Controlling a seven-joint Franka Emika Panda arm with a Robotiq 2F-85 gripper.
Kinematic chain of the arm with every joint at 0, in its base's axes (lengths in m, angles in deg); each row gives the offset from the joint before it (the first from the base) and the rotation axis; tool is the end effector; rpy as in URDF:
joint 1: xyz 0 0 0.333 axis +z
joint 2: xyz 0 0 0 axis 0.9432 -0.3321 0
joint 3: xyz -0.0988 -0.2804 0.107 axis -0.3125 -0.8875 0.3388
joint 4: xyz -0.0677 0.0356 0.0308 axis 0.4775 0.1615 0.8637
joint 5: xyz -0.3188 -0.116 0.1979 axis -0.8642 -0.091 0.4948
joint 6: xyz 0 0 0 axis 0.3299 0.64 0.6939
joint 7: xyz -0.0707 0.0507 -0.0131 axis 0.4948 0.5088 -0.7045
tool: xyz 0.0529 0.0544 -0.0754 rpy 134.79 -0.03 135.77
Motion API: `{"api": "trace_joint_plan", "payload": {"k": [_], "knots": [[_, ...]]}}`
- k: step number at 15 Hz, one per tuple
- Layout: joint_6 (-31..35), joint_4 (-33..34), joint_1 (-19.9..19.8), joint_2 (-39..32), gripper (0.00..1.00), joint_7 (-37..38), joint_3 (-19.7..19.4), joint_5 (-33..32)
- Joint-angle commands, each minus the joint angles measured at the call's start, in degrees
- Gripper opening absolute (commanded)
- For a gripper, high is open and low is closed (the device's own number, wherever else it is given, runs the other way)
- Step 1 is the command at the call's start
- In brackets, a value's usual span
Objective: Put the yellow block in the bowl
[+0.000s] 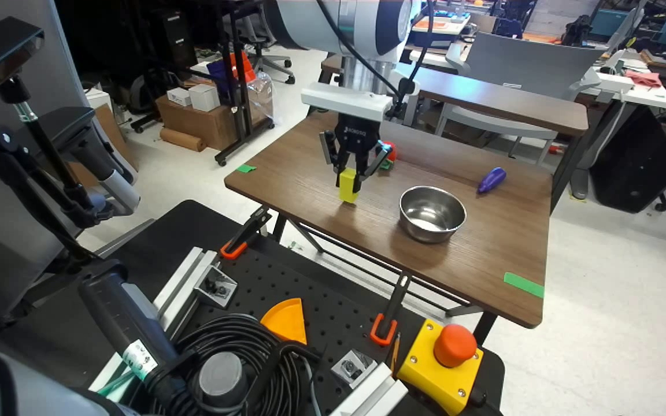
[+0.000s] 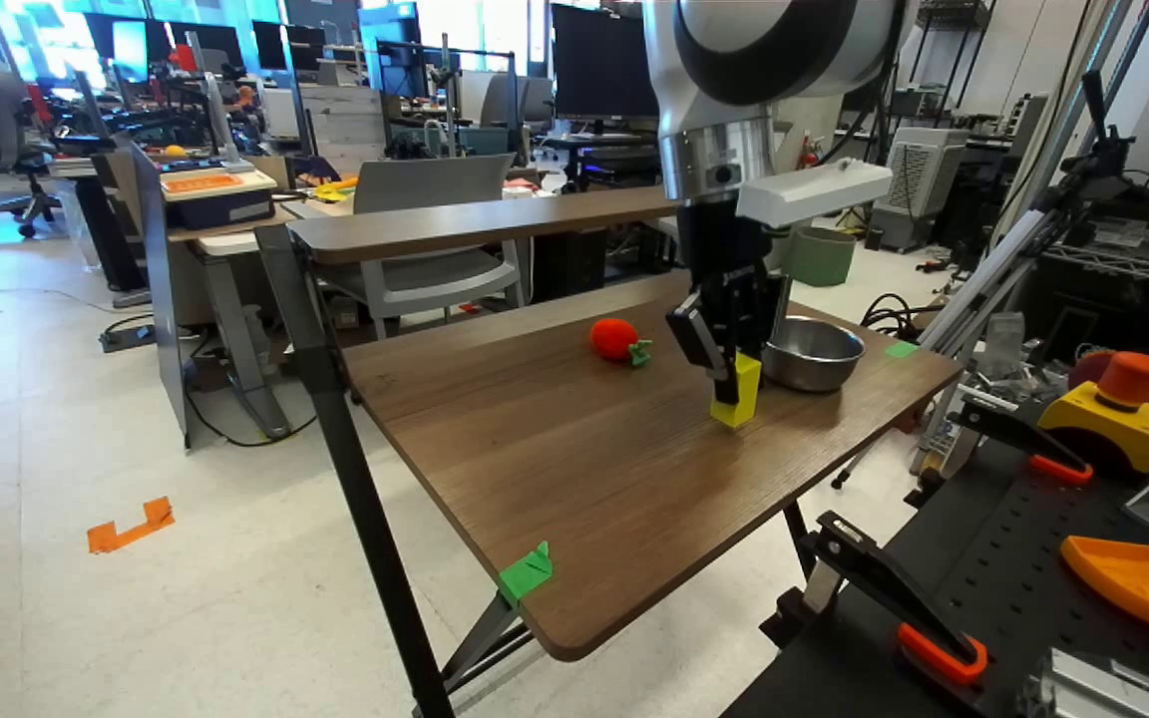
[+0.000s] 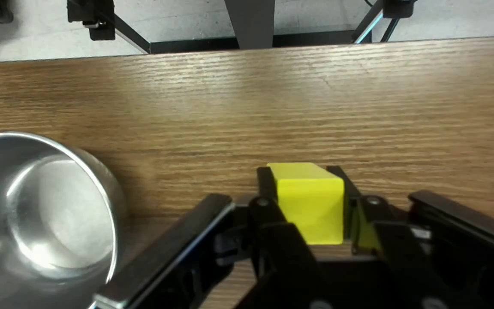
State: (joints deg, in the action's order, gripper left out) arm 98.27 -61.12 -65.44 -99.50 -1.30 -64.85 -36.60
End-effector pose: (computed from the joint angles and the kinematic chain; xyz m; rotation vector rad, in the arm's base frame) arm 0.5448 0.0650 0.1534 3.0208 0.0173 -0.4131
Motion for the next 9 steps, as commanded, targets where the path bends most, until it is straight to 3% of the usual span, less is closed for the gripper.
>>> {"api": "trace_joint_plan", "payload": {"k": [1, 5, 9], "knots": [[-0.73, -3.2, -0.82, 7.33, 0.08, -1.24, -0.55, 1.99], [-2.76, -2.83, -2.47, 13.12, 0.08, -0.57, -2.09, 2.38], [-6.35, 0.2, -4.83, 13.66, 0.08, 0.36, -4.22, 2.55]]}}
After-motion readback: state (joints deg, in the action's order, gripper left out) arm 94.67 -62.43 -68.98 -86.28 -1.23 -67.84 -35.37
